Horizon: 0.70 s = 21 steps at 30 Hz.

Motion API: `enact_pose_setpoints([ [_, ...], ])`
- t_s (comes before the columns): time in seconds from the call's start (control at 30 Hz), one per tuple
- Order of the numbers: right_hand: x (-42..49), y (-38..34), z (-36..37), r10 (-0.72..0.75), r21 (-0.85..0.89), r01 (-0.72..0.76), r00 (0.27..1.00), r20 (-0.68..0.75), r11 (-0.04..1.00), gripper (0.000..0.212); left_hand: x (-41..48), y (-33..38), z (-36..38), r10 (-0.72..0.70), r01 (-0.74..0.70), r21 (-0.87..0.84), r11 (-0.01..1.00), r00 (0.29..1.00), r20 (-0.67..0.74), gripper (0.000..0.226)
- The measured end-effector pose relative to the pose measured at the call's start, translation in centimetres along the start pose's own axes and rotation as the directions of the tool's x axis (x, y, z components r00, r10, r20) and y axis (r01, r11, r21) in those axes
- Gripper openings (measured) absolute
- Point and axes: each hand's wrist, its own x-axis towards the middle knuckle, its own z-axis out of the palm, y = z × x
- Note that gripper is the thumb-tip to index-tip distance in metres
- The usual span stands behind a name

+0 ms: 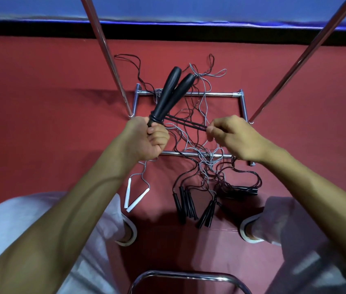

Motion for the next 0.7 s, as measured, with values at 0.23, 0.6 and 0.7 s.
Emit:
enact_pose_setpoints([
  [0.23,0.3,-1.1,0.4,0.076,0.645,-0.367,0.898,0.432,0.671,0.038,1.3,-0.5,-0.3,0.107,-0.118,-0.092,0.989,0.987,-0.118,0.049],
  [0.6,-1.8,-3.3,0.2,-0.042,0.652,-0.172,0.953,0.300,0.739,0.036,1.7,-3.8,0.3,0.920,-0.079,0.955,-0.287,0.255,0.298,0.054],
  [0.7,-1.8,-2.5,0.2,-0.020,0.629,-0.205,0.943,0.331,0.750,0.033,1.9,-4.4,0.3,0.881,0.067,0.918,-0.391,0.316,0.352,0.052],
])
